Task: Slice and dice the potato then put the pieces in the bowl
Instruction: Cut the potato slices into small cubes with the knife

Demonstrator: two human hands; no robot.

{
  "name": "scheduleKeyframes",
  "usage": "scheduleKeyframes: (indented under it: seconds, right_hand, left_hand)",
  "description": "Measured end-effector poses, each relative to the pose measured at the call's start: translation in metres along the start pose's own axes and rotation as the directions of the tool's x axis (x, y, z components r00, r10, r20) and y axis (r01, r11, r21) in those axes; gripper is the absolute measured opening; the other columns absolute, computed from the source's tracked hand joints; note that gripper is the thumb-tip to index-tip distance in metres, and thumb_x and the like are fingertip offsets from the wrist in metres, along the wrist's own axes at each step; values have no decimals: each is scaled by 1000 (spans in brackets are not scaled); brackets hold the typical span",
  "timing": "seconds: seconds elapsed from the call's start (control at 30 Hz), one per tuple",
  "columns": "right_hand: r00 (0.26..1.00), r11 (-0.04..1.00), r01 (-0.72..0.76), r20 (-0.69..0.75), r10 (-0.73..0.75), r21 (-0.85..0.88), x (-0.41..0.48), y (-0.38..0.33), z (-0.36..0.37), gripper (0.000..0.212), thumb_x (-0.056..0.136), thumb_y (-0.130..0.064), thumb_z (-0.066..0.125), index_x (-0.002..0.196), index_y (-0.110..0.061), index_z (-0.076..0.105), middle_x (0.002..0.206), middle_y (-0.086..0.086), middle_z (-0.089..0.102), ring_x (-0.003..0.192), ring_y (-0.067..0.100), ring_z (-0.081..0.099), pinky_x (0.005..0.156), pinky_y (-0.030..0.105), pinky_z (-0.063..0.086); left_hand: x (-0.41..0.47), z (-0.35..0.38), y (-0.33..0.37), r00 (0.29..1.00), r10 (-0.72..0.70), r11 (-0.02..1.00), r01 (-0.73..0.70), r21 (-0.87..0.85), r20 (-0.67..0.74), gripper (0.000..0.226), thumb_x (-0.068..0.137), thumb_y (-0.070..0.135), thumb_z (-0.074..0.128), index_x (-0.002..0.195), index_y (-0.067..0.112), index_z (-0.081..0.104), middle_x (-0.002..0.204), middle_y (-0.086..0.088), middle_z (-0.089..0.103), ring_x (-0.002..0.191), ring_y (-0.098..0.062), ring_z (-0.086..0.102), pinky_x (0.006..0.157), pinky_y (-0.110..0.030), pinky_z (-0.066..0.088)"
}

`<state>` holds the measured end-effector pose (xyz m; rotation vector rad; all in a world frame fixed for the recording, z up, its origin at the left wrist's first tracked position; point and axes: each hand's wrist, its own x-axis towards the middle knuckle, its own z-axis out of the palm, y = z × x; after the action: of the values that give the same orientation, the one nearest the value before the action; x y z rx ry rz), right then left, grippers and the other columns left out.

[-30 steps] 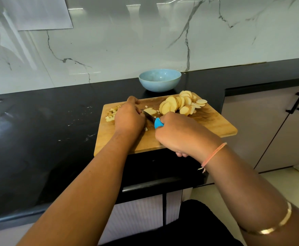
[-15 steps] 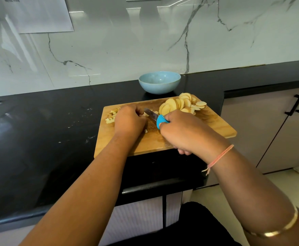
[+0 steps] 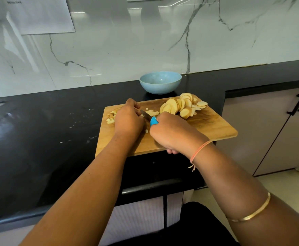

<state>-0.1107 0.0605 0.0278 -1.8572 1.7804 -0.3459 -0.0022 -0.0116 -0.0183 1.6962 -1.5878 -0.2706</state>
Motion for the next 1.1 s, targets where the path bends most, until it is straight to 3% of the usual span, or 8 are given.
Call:
scheduleKeyframes:
  seconds: [0.17, 0.23, 0.3, 0.4, 0.5, 0.83, 1.0, 1.1]
  right_hand:
    - [999, 999, -8, 48, 10, -34, -15, 8, -6, 37, 92, -18, 41, 128, -11, 42, 66, 11, 59, 48, 17, 54, 48, 26, 47]
    - [995, 998, -62, 80, 64, -27, -22, 9, -14, 18, 96, -23, 40, 99, -6, 44, 64, 10, 54, 47, 16, 50, 48, 24, 42]
    - [984, 990, -139, 118, 135, 27, -24, 12, -20, 35, 99, -28, 35, 76, -2, 40, 62, 9, 50, 49, 17, 47, 51, 24, 40]
    - [997, 997, -77, 28, 76, 24, -23, 14, -17, 21, 97, -24, 37, 102, -6, 47, 67, 9, 54, 51, 17, 50, 49, 25, 42]
    - [998, 1000, 4, -55, -4, -2, -23, 17, -13, 35, 94, -23, 39, 127, -14, 46, 74, 7, 58, 51, 16, 54, 47, 24, 44]
    - [999, 1000, 26, -27, -27, -17, -13, 13, -5, 38, 95, -26, 39, 132, -16, 43, 73, 4, 57, 50, 13, 54, 50, 24, 47]
    - [972, 990, 32, -226, -63, -140, -15, 28, -9, 31, 95, -31, 40, 118, -16, 54, 82, 1, 56, 75, 21, 60, 63, 33, 48]
    - [966, 973, 22, -247, -79, -228, -15, 28, -5, 24, 94, -28, 42, 109, -16, 56, 74, -3, 47, 85, 22, 58, 66, 33, 42]
  left_hand:
    - [-2, 1, 0, 1000, 3, 1000, -2, 31, -24, 19, 90, 4, 57, 96, 20, 48, 90, 0, 61, 79, -10, 54, 52, -11, 32]
    - [-2, 0, 0, 1000, 5, 999, -4, 32, -30, 17, 91, 4, 56, 100, 18, 52, 91, 0, 60, 79, -9, 53, 52, -11, 34]
    - [-2, 0, 0, 999, 2, 999, -1, 33, -40, 17, 92, 4, 55, 105, 15, 55, 90, 0, 59, 78, -8, 53, 53, -10, 35]
    - [-2, 0, 0, 999, -9, 999, 12, 43, -51, 17, 93, 5, 54, 107, 15, 55, 86, 0, 58, 70, -8, 52, 52, -12, 36]
    - [-1, 0, 0, 998, -21, 998, 24, 50, -55, 16, 94, 7, 54, 107, 15, 54, 85, 1, 57, 64, -7, 49, 51, -13, 36]
    - [-2, -2, 2, 1000, 14, 991, -11, 134, -19, 10, 94, 9, 53, 100, 15, 58, 88, 1, 56, 77, -11, 51, 55, -15, 35]
    - [0, 0, -3, 998, 40, 992, -33, 123, -55, 21, 92, 0, 48, 103, 11, 61, 101, -6, 60, 83, -14, 51, 69, -23, 40]
    - [1, -1, -3, 997, 47, 992, -40, 121, -62, 26, 89, -4, 47, 105, 11, 62, 108, -8, 60, 89, -17, 54, 75, -26, 46]
